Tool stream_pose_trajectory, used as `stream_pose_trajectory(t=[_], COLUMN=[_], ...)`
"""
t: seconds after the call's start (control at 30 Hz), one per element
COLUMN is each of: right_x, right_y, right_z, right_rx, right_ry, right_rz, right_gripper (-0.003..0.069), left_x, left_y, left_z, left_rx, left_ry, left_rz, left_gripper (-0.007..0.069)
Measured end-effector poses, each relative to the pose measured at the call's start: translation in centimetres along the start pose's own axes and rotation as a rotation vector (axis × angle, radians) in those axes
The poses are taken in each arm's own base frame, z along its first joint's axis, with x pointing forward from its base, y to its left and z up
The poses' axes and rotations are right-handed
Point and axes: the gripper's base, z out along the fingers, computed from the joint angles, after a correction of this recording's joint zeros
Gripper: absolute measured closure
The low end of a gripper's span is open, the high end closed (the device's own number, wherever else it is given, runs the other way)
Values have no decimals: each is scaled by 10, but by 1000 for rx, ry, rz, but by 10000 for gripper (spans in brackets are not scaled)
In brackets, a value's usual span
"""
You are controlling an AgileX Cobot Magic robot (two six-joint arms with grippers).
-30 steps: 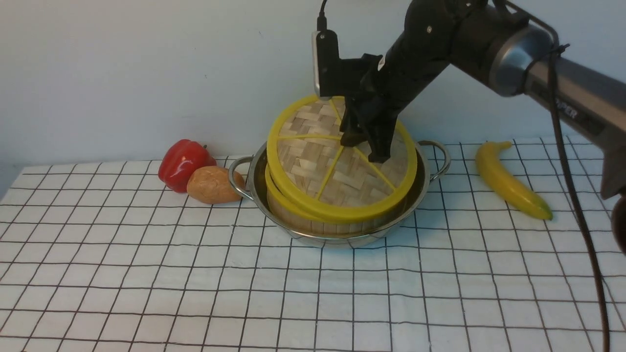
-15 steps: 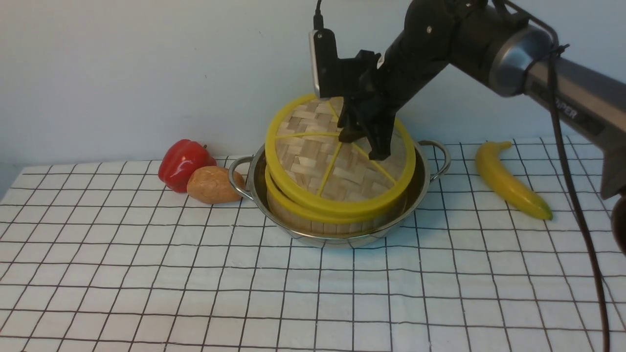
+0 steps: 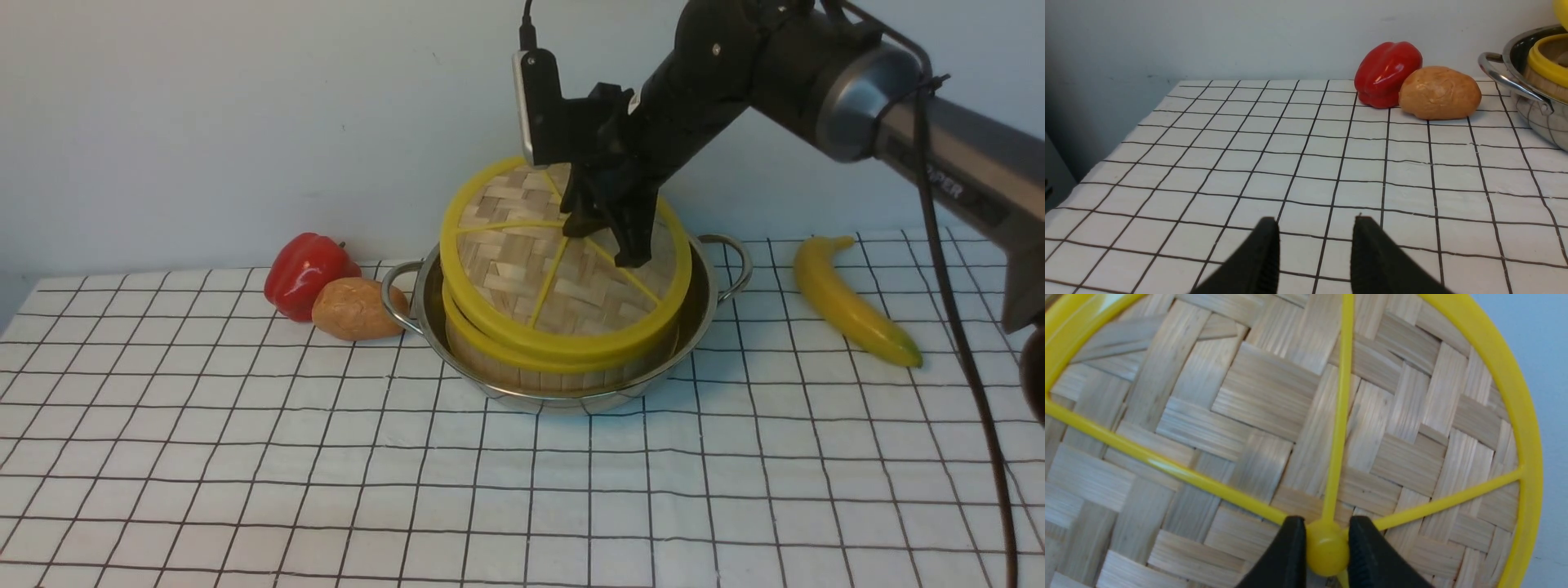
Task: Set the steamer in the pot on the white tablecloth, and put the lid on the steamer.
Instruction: 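Place the bamboo steamer lid onto the steamer basket in the pot with the right gripper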
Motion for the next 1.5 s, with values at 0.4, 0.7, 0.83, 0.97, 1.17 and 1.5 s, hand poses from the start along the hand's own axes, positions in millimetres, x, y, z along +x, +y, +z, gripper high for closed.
stream_pose_trajectory(t=[0.4, 0.7, 0.83, 0.97, 1.17, 1.5], right_x=[2, 2, 2, 3, 7, 8], right_y=[0, 0, 0, 1, 2, 3], right_z=[7, 9, 10, 14, 25, 32], right_rx=[6, 6, 6, 5, 5, 8], right_ry=[0, -2, -6, -7, -5, -8], right_rz=[4, -6, -9, -7, -5, -1], right_gripper=[513, 513, 513, 513, 513, 513], left_x=[0, 0, 0, 0, 0, 0], left_y=[0, 0, 0, 0, 0, 0], left_z=[0, 0, 0, 0, 0, 0], left_rx=[0, 0, 0, 0, 0, 0], left_ry=[0, 0, 0, 0, 0, 0], left_rz=[0, 0, 0, 0, 0, 0], left_gripper=[382, 382, 382, 382, 382, 382])
